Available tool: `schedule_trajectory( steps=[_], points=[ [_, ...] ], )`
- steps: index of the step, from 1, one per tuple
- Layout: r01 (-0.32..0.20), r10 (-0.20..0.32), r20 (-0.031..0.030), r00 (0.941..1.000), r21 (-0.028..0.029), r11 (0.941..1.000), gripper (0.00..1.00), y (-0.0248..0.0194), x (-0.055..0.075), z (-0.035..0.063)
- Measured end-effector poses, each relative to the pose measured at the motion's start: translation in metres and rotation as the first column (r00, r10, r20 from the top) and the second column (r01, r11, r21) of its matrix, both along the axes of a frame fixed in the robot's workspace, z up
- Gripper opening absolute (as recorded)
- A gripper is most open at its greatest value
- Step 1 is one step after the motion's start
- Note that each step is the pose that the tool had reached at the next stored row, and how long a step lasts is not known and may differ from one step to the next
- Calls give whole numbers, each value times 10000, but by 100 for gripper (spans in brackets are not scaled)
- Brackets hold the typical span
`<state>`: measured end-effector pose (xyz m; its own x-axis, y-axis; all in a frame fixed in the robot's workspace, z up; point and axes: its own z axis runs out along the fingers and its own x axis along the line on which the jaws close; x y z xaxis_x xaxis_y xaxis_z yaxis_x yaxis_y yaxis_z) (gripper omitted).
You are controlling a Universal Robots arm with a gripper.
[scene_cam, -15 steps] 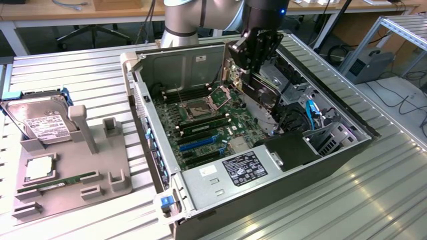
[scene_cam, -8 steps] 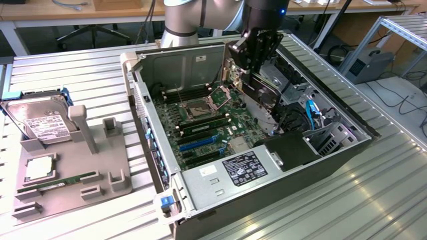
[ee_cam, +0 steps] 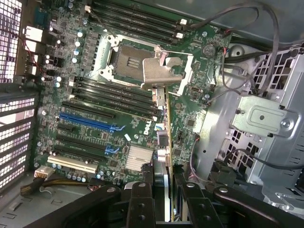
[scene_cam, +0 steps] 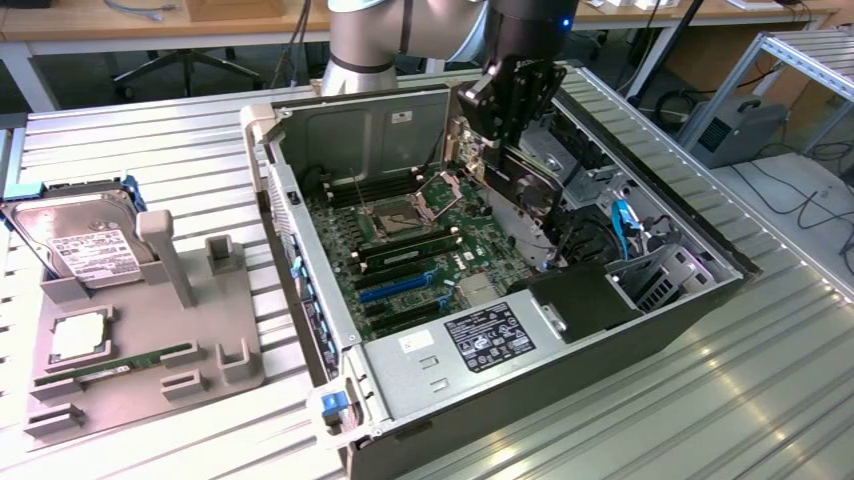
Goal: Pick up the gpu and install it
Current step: 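Insert the gpu into the slot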
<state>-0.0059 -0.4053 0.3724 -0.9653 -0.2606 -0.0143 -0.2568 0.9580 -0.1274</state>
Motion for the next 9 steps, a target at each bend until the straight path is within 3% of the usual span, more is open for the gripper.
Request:
schedule_trajectory(
  steps=[9],
  points=[
    [-64,64,0,10000,-2,10000,27,0,0,0]
  ],
)
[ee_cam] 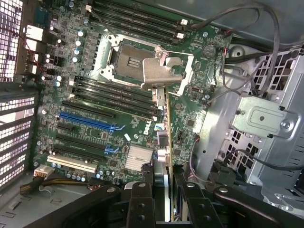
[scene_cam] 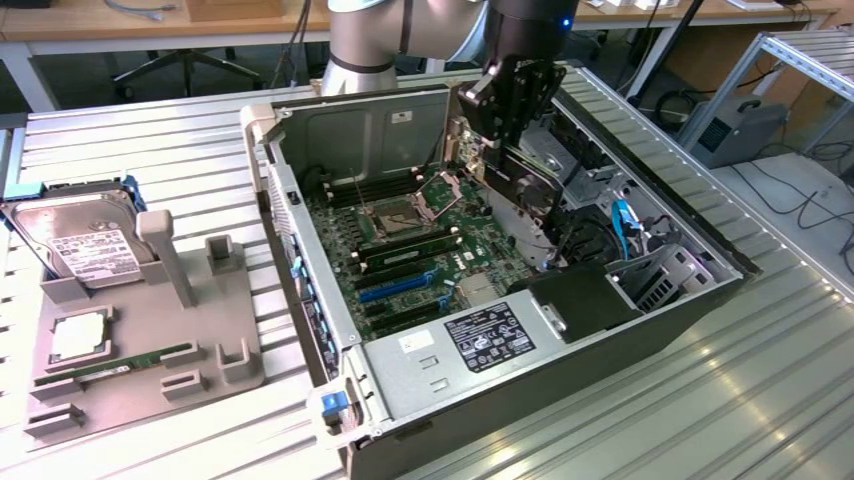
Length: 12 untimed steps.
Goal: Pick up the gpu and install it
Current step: 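Insert the gpu into the slot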
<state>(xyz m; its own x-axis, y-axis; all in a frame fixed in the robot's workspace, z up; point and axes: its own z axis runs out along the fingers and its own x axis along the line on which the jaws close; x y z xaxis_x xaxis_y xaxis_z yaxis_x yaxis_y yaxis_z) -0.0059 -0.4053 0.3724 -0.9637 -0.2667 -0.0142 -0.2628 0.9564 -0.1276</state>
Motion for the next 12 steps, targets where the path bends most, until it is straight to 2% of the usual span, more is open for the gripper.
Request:
schedule_trajectory(
  steps=[12],
  points=[
    [0,0,1,10000,9,10000,27,0,0,0]
  ],
)
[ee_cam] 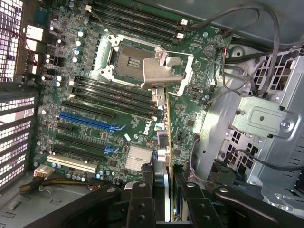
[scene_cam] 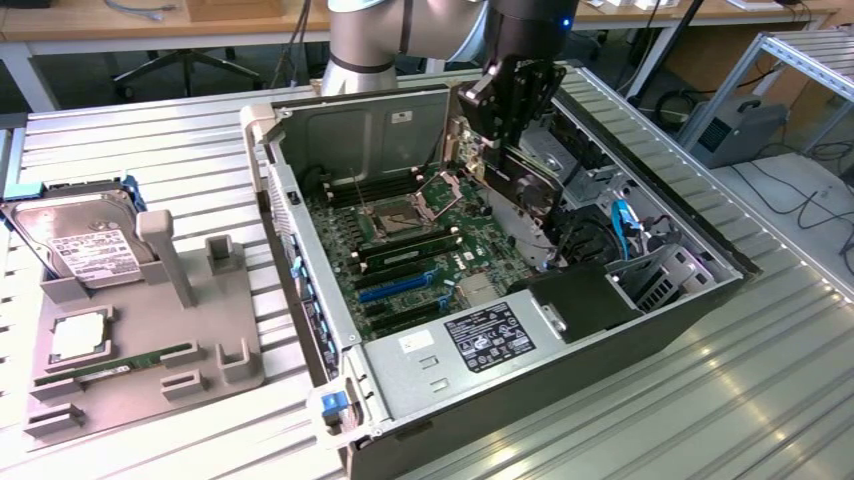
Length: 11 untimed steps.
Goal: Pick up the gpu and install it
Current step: 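Insert the gpu into the slot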
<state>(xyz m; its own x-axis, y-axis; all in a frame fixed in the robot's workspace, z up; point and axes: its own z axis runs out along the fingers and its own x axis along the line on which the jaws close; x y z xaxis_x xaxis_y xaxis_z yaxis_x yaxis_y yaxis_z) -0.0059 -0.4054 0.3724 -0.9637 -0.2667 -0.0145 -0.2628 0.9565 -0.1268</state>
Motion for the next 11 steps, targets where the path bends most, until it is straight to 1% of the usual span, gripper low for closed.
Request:
schedule_trajectory(
  steps=[1,2,3,5,6,7,8,9,10,11],
  points=[
    [0,0,0,10000,43,10000,27,-1,0,0],
    [-1,1,0,10000,193,9998,27,-1,0,-1],
    [-1,1,0,10000,361,9993,27,-2,0,-1],
    [0,0,-1,10000,731,9973,27,-5,0,-1],
    [0,0,-1,10000,899,9960,27,-7,0,-1],
    [0,0,0,10000,991,9951,27,-7,0,-1],
    [1,-1,0,10000,1042,9946,27,-7,-1,-2],
    [0,1,-1,10000,1148,9934,27,-7,0,-2],
    [0,0,0,10000,1171,9931,27,-7,0,-2],
    [1,-1,0,10000,1170,9931,27,-7,0,-2]
  ],
)
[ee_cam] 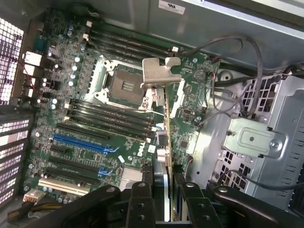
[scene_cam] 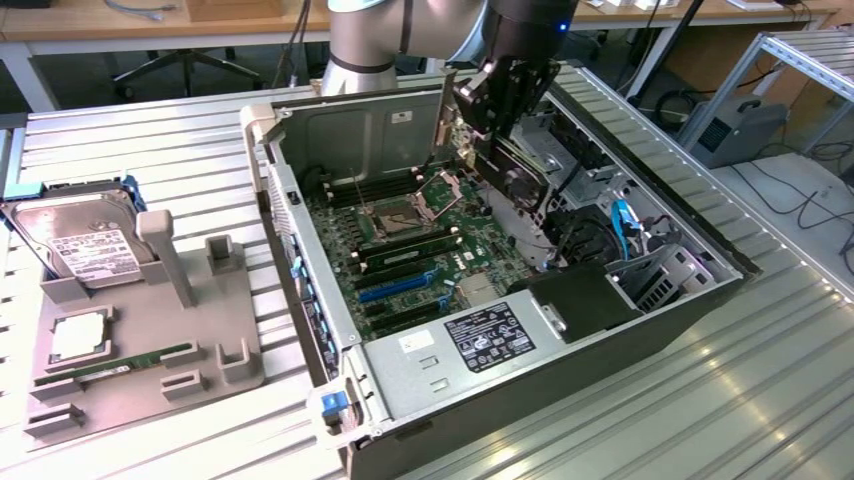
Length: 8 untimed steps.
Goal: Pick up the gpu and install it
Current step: 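Insert the gpu into the slot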
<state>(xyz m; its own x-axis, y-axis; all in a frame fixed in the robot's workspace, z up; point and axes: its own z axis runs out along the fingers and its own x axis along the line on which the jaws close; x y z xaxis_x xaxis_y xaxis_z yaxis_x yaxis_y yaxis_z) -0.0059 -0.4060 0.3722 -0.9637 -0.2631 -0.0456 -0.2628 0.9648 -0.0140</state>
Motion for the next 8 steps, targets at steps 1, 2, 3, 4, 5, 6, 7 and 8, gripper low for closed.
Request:
schedule_trajectory(
  steps=[1,2,3,4,5,6,7,8],
  points=[
    [0,0,0,10000,1,10000,27,0,0,0],
    [0,0,0,10000,1,10000,27,0,0,0],
    [0,0,0,10000,1,10000,27,0,0,0],
    [0,0,0,10000,2,10000,27,0,0,0],
    [0,0,0,10000,1,10000,27,0,0,0],
    [-1,1,-9,10000,1,10000,27,0,0,0],
    [-3,3,-55,10000,2,10000,27,0,1,-2],
    [-2,2,-119,9999,1,10000,27,0,1,-4]
  ],
)
